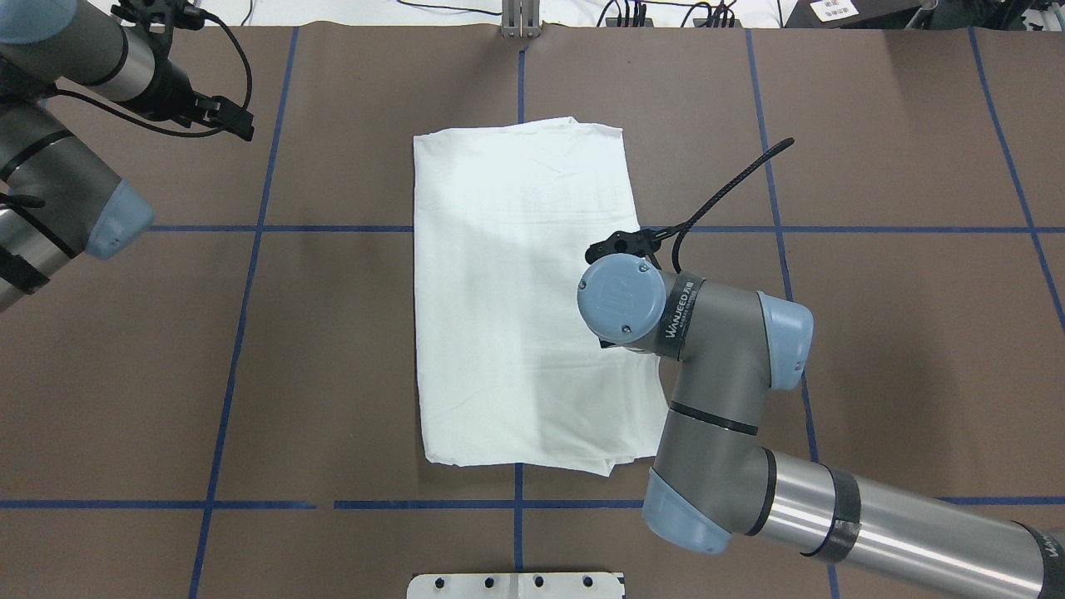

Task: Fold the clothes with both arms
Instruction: 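Move the right gripper to the shirt edge farthest from the left arm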

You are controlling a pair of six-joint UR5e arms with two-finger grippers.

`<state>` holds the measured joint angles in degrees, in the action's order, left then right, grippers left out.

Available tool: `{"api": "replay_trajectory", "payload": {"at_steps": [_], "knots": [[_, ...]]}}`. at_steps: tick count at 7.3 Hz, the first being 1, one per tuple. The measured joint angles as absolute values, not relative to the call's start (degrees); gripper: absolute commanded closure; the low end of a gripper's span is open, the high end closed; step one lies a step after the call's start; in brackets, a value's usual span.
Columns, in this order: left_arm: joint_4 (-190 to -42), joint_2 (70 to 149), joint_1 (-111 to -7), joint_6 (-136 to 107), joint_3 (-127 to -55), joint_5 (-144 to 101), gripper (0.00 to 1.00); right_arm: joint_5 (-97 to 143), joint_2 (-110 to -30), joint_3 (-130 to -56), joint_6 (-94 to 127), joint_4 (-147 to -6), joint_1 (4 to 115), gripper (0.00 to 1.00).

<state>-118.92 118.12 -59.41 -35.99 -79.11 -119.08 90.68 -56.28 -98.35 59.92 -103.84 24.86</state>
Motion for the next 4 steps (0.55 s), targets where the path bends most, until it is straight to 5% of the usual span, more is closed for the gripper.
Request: {"api": "replay_trajectory", "payload": {"at_steps": [4], "knots": [[-118.92,118.13,-59.41,-36.03,-79.47,-119.11,0.0,92.17,-56.16,-98.63,59.38,-102.04,26.11,0.0]]}}
